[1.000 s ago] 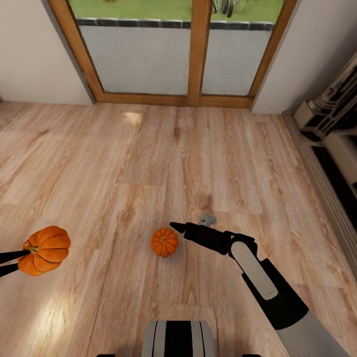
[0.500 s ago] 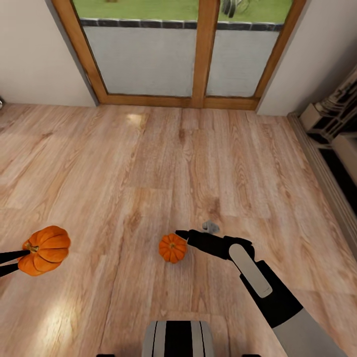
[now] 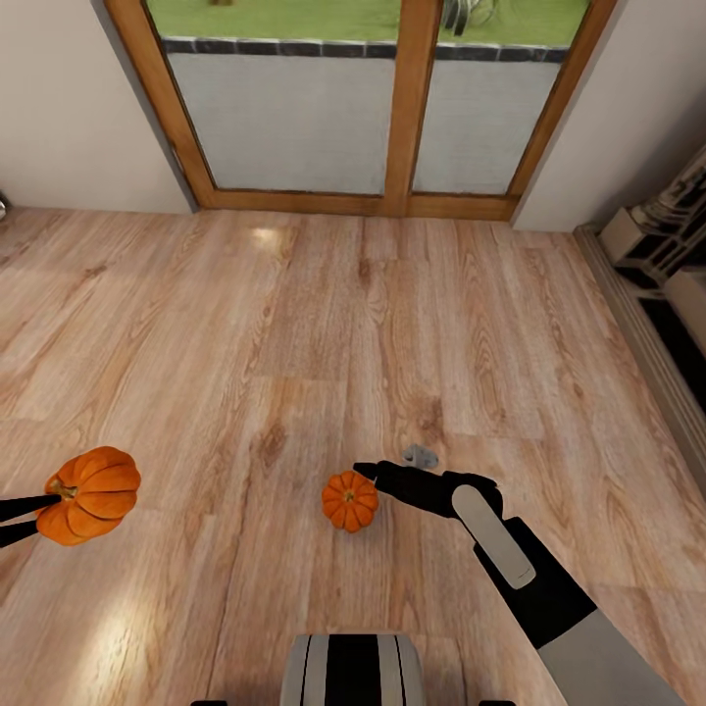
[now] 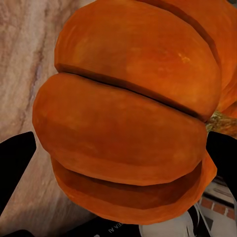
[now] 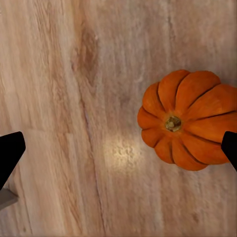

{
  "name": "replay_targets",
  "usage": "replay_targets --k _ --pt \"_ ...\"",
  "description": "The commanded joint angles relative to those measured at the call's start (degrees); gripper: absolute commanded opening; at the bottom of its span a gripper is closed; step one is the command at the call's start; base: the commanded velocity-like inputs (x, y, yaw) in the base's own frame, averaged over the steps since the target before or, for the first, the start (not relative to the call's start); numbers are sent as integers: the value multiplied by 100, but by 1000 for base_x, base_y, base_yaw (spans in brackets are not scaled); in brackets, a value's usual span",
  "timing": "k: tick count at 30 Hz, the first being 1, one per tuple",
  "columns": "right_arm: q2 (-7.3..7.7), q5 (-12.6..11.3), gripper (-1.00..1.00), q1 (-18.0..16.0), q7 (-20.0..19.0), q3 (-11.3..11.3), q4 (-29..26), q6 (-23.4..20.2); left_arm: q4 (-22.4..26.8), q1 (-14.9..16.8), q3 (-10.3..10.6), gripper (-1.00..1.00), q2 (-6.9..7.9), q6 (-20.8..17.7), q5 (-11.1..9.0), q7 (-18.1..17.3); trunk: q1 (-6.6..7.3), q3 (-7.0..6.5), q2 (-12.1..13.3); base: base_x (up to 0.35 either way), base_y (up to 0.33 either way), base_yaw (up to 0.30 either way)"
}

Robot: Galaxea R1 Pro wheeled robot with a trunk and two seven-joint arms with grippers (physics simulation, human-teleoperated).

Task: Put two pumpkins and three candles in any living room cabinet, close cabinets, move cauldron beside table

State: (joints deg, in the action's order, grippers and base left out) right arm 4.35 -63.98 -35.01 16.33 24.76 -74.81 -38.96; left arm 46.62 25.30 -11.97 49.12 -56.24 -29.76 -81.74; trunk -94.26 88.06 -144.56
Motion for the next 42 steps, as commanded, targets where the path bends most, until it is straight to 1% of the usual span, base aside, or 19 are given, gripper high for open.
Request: replay_targets --k 1,6,16,17,20,22,27,29,31,33,35,38,42 --pt "6 -73 100 -5 52 11 -3 5 3 2 1 -100 -3 -54 -12 -2 1 4 -2 3 2 0" --pt "16 -89 100 -6 -53 23 -101 19 -2 2 2 -100 -8 -54 -12 0 1 4 -2 1 1 0" --pt "22 -103 100 -6 -68 17 -113 2 1 2 2 -100 -8 -54 -12 0 1 4 -2 0 0 0" --pt "35 -98 100 -6 -68 17 -113 2 9 2 65 -100 -15 -44 -12 29 1 4 -2 0 0 0" --pt "50 -105 100 -6 -68 13 -113 2 21 2 155 -100 -72 -38 -11 43 1 4 -2 0 0 0" --pt "54 -112 100 -6 -69 18 -113 3 28 2 218 -100 -225 -33 5 60 1 4 -2 0 0 0" --pt "56 -114 100 -6 -74 18 -113 3 101 2 297 -100 -345 -28 8 81 1 4 -2 0 0 0" --pt "57 -114 100 -6 -75 19 -117 5 203 5 354 -100 -459 -28 27 110 1 4 -2 0 0 0" --pt "59 -114 100 -6 -76 20 -120 6 394 18 424 -100 -730 -33 45 308 1 4 -2 0 0 0" --pt "63 -114 100 -6 -77 20 -121 4 601 26 455 -100 -1016 -39 43 648 1 4 -2 0 0 0" --pt "60 -114 100 -6 -81 20 -121 3 721 21 461 -100 -1214 -43 9 941 1 4 -2 0 0 0" --pt "57 -114 100 -6 -84 20 -120 3 774 14 438 -100 -1319 -44 -23 1096 1 4 -2 0 0 0" --pt "54 -114 100 -6 -86 20 -118 -3 774 11 427 -100 -1360 -45 -30 1165 1 4 -2 0 0 0"
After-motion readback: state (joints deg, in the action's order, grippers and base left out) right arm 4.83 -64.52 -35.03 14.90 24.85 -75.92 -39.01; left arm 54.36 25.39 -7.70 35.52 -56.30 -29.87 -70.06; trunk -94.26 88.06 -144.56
